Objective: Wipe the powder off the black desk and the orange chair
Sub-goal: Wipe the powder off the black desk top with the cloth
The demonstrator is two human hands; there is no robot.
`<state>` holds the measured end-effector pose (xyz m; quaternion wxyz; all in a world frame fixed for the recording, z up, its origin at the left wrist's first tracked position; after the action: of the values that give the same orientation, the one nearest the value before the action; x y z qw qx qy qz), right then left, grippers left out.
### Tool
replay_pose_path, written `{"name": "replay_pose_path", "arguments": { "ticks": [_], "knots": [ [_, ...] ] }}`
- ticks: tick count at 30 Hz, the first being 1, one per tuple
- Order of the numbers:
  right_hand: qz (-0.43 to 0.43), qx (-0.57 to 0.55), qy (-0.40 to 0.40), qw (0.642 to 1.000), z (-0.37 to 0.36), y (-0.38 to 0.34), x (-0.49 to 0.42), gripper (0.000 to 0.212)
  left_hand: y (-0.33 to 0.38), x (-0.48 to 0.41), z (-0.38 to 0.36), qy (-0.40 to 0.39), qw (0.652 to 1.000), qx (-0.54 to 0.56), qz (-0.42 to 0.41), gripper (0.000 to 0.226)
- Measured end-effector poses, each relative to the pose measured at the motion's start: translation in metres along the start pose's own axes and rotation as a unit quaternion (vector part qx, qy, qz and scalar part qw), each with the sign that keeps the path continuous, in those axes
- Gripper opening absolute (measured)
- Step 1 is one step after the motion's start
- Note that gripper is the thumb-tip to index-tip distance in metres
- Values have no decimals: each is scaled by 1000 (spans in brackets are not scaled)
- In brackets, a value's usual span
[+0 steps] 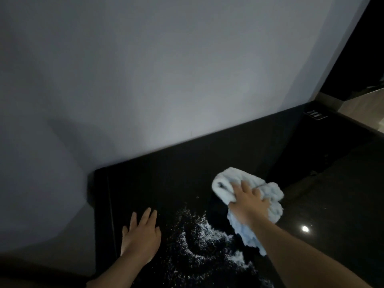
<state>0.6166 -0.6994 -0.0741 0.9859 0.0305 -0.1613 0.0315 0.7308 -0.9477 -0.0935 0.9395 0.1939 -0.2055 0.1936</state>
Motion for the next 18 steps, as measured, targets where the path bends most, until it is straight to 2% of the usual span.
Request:
{"name": "replay_pose_path", "arguments": {
  "ticks": [3, 5, 6, 8, 10, 11, 12, 14, 16, 18],
  "knots": [
    [124, 47, 71, 989, -21, -28, 24, 63, -7, -5, 6, -10, 1000, 10, -19, 54],
    [210, 41, 80, 974, -28, -36, 40, 55, -10, -6, 8, -18, 999, -1, -36, 54],
    [224, 5, 73, 972, -25, -35, 44, 49, -12, -7, 9, -21, 999, -4, -43, 54],
    [184, -127, 52, 973, -9, -33, 41, 40, -16, -10, 9, -28, 998, -7, -58, 54],
    [124, -193, 110, 967, 11, -29, 20, 46, -17, -10, 9, -34, 997, -20, -64, 55],
    [109, -162, 142, 971, 19, -30, 8, 51, -18, -10, 9, -39, 996, -33, -67, 54],
    [95, -112, 138, 980, 24, -32, -4, 57, -19, -10, 10, -46, 995, -50, -72, 53],
    [85, -32, 55, 994, 26, -45, -20, 67, -19, -12, 11, -61, 992, -68, -83, 52],
    [101, 30, 6, 994, 18, -62, -24, 70, -19, -13, 13, -70, 993, -54, -83, 53],
    [152, 72, 32, 985, 6, -76, -14, 69, -20, -13, 15, -68, 994, -28, -82, 56]
  ]
}}
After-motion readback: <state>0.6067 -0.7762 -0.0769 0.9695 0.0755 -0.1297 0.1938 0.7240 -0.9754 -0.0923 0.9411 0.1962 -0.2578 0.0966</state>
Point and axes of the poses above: each hand's wrist, its own x-axis away from the middle knuckle, its own z-axis out of the back of the hand, y = z × x, the point moved 1 cm from there along -x, towards the middle knuckle, and after that the axes turned 15 degrees about x, right-handed, at the moved point
